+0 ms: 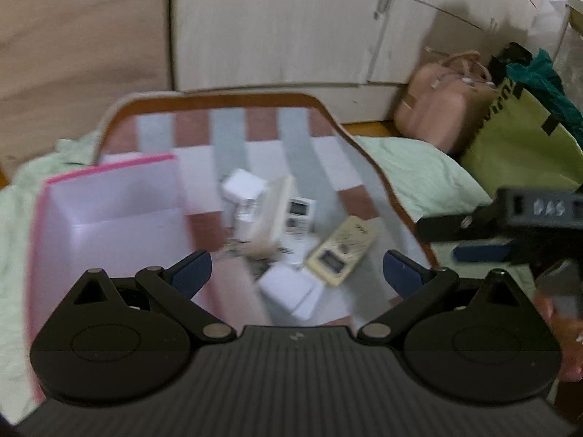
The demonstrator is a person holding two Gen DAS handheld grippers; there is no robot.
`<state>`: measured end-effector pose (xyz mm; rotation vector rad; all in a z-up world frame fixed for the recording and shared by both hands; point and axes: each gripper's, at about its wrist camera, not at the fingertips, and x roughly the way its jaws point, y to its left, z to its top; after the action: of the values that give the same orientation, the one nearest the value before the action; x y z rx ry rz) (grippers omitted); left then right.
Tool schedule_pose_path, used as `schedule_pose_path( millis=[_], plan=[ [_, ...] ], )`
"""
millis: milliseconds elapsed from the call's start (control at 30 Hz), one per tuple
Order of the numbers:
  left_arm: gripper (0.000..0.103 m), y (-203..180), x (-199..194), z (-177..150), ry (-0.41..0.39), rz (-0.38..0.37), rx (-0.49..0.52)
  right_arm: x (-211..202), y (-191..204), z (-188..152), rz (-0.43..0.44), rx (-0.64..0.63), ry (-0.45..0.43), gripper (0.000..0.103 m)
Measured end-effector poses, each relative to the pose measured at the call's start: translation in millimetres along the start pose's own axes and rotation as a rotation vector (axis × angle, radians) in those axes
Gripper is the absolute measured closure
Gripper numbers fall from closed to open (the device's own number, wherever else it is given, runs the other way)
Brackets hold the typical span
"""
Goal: Organize rigid objects
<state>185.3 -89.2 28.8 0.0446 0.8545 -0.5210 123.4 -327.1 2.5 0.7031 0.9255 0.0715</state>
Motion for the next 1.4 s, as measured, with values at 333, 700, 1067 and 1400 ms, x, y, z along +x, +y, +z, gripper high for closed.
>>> schedule_pose_path(
  millis=[333,700,1067,1400],
  plan=[
    [0.004,-44,108,9,0.098,-0.014,0.128,45,-48,27,-0.115,0.064,0.021,0.006],
    [0.004,-25,197,6,0.266,-0.059,0.019,89,-102,42,-0.076,0.224,0.098,0.027],
    [0.047,-19,210,2,0.312,-0.146,-0.023,120,-114,37,-0.044,0.262,0.142,0.052],
    [0.067,-19,211,-23,0.375,-0.272,-0.128,124,-114,33,-0.022,0.231,0.166,0.069]
  ],
)
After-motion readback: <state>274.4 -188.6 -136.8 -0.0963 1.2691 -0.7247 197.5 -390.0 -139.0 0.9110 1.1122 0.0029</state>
